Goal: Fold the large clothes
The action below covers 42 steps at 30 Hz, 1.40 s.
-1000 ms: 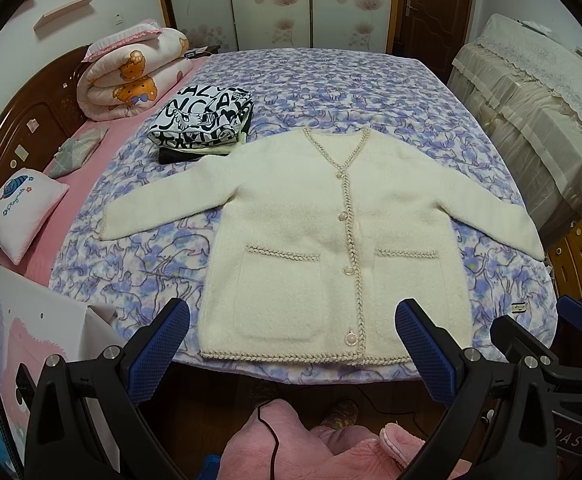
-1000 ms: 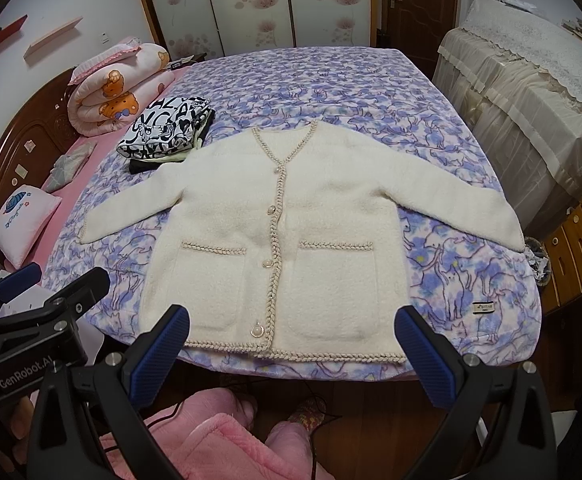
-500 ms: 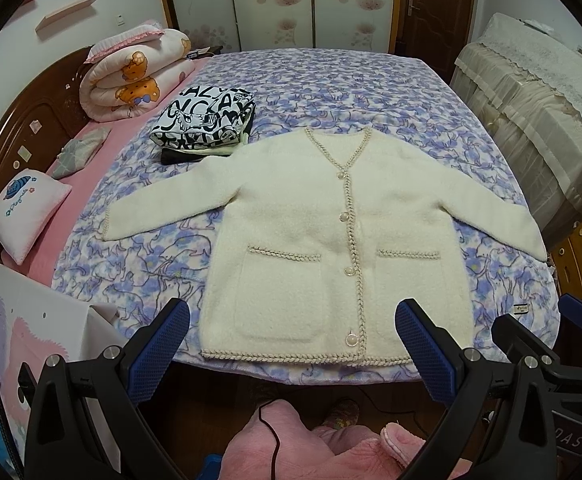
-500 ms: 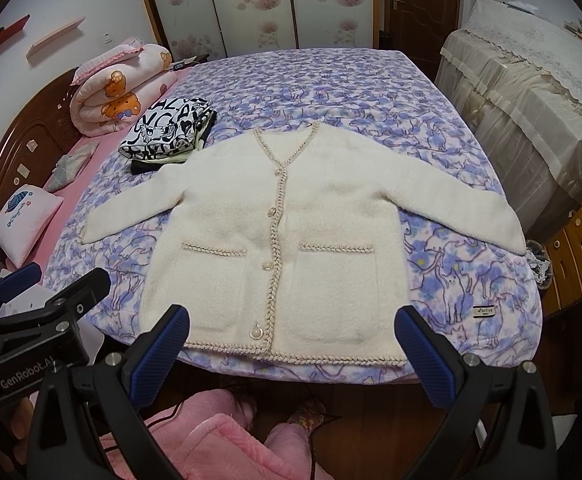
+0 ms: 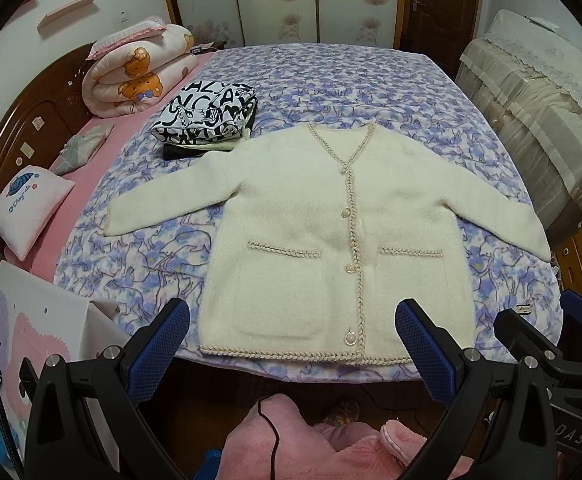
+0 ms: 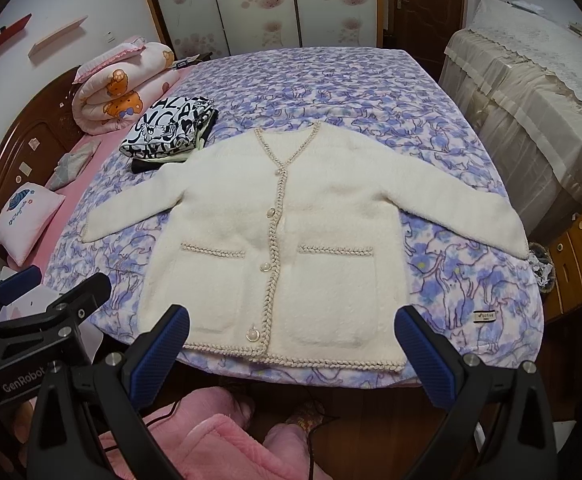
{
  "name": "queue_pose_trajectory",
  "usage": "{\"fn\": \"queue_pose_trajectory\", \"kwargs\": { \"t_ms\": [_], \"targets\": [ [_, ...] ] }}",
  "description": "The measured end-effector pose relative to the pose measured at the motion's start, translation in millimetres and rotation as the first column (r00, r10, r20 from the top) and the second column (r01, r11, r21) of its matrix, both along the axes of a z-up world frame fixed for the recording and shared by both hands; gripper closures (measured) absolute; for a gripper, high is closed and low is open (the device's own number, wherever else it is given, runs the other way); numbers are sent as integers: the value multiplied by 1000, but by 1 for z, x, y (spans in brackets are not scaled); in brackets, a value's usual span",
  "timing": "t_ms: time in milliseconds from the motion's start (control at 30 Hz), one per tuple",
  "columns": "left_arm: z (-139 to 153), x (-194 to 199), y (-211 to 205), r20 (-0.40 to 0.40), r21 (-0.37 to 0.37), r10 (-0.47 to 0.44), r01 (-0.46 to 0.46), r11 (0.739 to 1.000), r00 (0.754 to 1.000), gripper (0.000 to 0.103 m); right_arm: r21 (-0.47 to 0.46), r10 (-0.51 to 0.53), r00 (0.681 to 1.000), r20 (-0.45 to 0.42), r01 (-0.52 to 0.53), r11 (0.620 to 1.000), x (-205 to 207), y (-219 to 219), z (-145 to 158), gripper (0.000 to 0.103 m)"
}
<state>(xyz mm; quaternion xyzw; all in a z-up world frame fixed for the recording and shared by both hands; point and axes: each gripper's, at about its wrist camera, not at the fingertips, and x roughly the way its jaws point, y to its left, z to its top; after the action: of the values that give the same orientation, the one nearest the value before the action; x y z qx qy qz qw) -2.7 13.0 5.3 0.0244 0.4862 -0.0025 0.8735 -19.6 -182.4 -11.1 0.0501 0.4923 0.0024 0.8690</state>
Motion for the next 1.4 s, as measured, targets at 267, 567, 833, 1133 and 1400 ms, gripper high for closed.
{"fn": "queue_pose_trajectory", "kwargs": {
  "t_ms": [267,567,833,1133,1400],
  "targets": [
    [-11,18,-11,-39,22,8,-7,1000,999,1,4,9,1000,-25,-8,1000,14,4,-5,0],
    [-29,54,11,-102,56,12,-6,998,995,1,21,7,998,-67,-5,1000,50,26,-19,0],
    [-57,119,87,-214,-16,1,-5,1000,977,1,-2,9,992,-128,-10,1000,107,92,-36,0],
    [-126,203,219,-362,-141,43,-100,985,931,1,-39,0,979,-203,-8,999,179,198,-76,0],
    [-226,264,359,-490,-235,230,-382,894,841,1,-76,31,966,-256,-52,996,235,287,-116,0]
  ]
}}
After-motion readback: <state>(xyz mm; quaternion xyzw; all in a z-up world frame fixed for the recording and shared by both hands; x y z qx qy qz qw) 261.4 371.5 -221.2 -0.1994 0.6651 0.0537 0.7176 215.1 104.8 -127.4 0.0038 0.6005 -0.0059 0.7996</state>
